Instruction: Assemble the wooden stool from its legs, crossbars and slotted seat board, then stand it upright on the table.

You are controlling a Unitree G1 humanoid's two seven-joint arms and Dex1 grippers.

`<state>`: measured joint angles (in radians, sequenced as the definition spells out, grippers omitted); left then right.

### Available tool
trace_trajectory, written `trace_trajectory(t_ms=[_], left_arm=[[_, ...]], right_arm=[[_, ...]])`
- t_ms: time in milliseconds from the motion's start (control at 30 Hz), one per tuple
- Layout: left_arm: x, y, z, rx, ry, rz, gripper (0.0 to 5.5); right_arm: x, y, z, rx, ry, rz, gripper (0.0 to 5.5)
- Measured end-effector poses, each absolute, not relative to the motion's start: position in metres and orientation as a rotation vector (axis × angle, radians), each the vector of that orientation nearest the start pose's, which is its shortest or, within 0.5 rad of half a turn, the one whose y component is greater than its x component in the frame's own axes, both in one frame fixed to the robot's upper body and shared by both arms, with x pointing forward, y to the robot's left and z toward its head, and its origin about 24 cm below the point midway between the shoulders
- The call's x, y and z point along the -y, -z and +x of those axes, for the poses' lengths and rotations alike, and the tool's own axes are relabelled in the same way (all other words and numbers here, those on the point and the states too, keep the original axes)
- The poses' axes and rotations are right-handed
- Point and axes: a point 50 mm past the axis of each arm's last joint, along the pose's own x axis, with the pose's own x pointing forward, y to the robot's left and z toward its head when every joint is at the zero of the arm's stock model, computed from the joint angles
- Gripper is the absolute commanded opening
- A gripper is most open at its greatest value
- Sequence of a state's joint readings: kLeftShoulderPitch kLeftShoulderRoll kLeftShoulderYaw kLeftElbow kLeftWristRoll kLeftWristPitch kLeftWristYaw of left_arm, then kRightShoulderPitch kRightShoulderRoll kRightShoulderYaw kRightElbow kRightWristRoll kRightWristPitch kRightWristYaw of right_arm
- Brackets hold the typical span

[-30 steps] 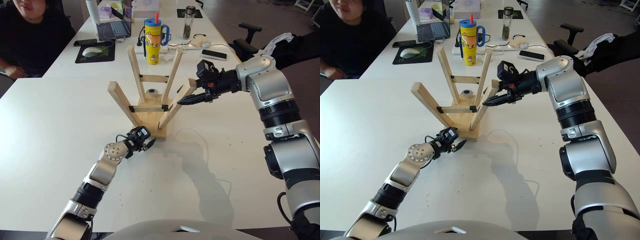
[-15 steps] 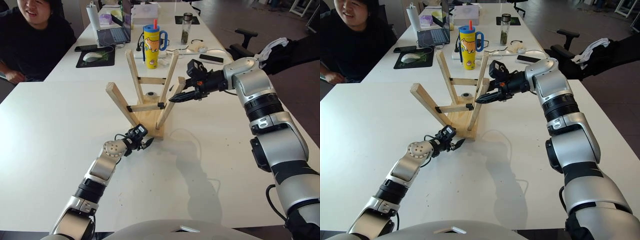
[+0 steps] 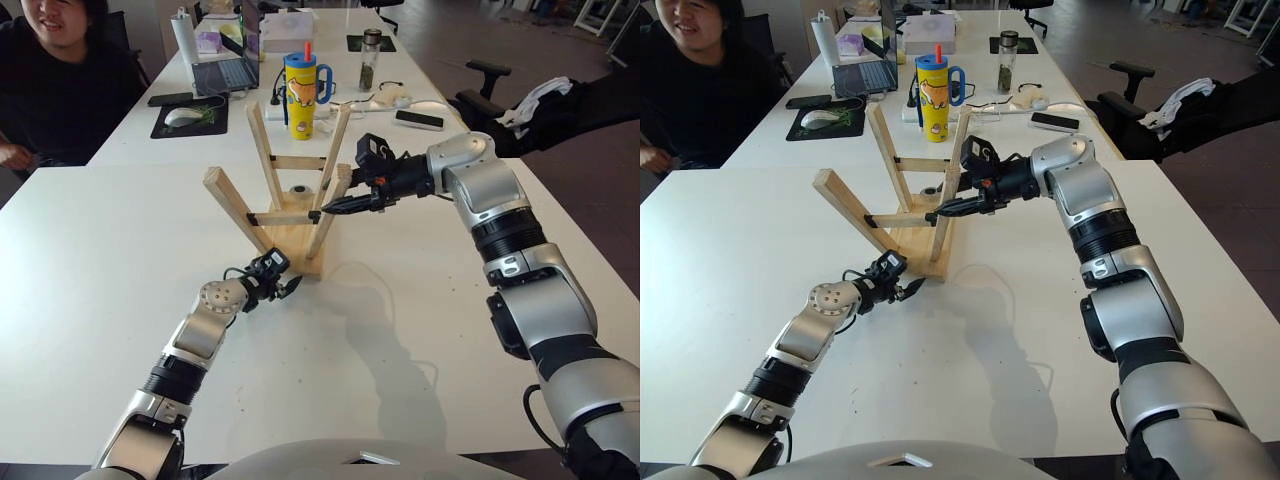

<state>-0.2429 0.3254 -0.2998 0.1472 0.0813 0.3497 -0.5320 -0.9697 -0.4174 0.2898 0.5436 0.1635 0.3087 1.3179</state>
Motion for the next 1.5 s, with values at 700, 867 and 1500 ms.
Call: trace_trajectory(t_ms=[700,867,1500], left_arm=[[-0.135,-0.023,0.285,-0.439,0.675,0.487,3.41],[-0.135,-0.024,0.286,-0.442,0.678,0.485,3.41],[-0.138,-0.025,0.293,-0.461,0.671,0.455,3.41]], right_arm=[[0.096,-0.153,0.349,-0.103,-1.286,-0.176,2.07],[0.096,-0.151,0.35,-0.098,-1.268,-0.154,2.07],[0.09,-0.142,0.352,-0.054,-1.233,-0.067,2.07]])
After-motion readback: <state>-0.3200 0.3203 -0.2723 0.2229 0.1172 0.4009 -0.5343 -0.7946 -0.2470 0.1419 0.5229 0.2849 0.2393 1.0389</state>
